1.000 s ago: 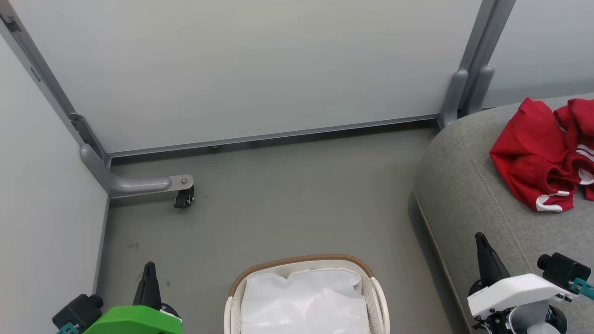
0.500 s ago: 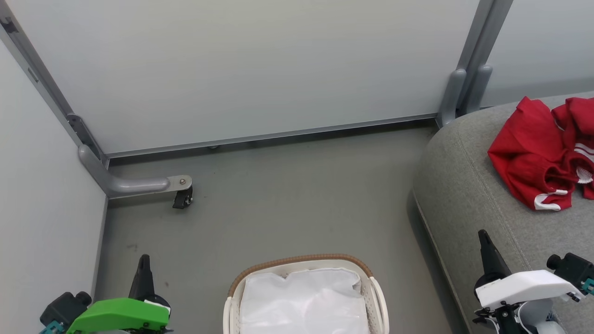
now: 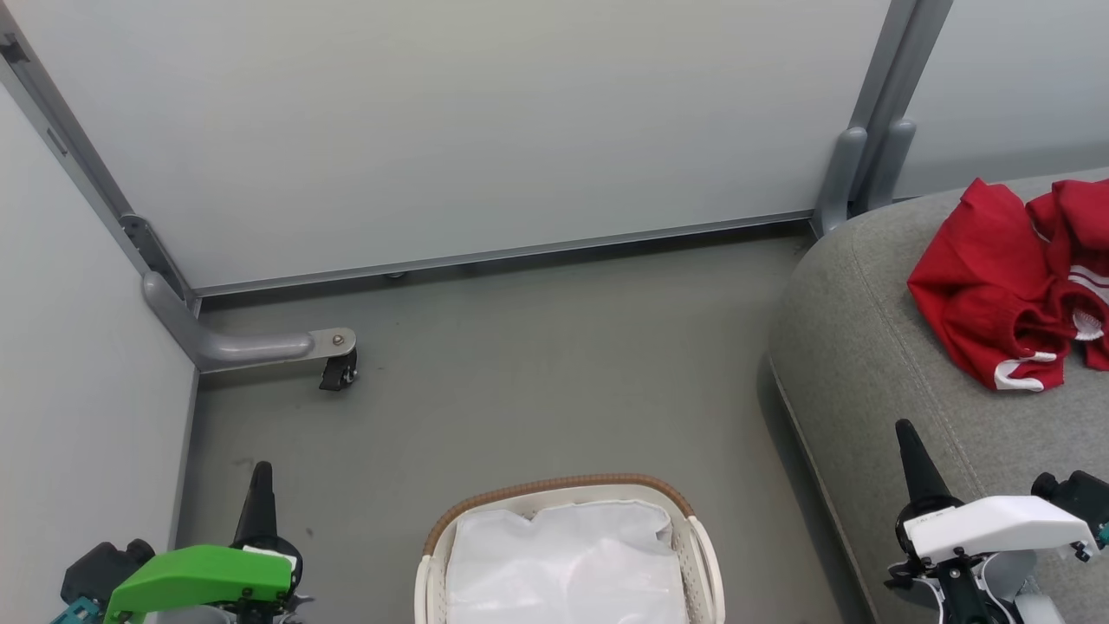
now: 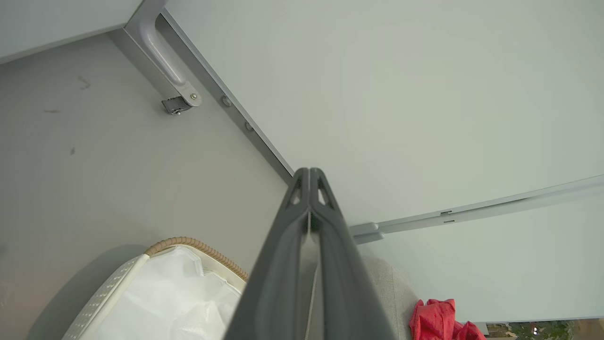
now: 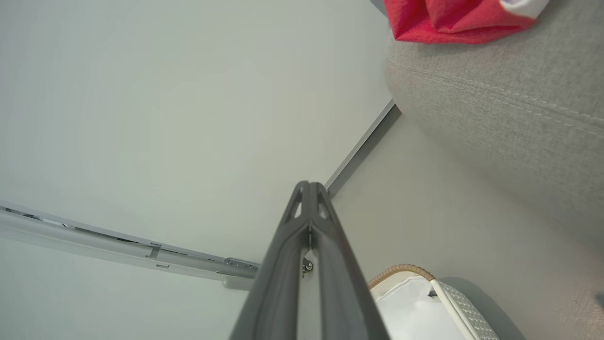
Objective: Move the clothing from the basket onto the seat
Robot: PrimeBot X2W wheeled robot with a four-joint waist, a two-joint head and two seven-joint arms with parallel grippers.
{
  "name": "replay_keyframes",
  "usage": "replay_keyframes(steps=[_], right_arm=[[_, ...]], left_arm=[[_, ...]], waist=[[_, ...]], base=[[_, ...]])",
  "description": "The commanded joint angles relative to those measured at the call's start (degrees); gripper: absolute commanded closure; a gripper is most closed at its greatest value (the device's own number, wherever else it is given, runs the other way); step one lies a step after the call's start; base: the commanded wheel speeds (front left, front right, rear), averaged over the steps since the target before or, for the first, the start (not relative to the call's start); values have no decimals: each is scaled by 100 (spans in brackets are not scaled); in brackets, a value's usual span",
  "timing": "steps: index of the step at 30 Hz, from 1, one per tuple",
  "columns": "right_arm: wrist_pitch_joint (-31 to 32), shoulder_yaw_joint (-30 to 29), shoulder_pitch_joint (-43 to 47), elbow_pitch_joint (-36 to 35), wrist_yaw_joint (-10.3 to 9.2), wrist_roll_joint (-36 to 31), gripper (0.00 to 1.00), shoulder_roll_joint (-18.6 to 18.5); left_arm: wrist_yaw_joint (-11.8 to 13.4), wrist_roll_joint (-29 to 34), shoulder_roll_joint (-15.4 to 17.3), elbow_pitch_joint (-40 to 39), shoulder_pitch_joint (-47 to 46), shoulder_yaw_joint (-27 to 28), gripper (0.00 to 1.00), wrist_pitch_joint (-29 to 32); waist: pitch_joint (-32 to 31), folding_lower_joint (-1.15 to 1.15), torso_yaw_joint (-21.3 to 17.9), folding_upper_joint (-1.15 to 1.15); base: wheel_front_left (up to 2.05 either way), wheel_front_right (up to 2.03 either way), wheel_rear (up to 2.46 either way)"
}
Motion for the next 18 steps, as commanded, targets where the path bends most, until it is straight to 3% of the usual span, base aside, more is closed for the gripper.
replay_keyframes(steps=[1, 18], right_arm=[[43, -24, -108, -79, -2, 167, 100, -42], [294, -85, -162, -127, -3, 1162, 100, -50]], left_arm=[[-55, -156, 19, -81, -178, 39, 100, 36], [-114, -980, 23, -151, -273, 194, 100, 286]], waist=[[1, 0, -3, 0], [6, 0, -38, 0]], base=[[0, 0, 0], [0, 0, 0]])
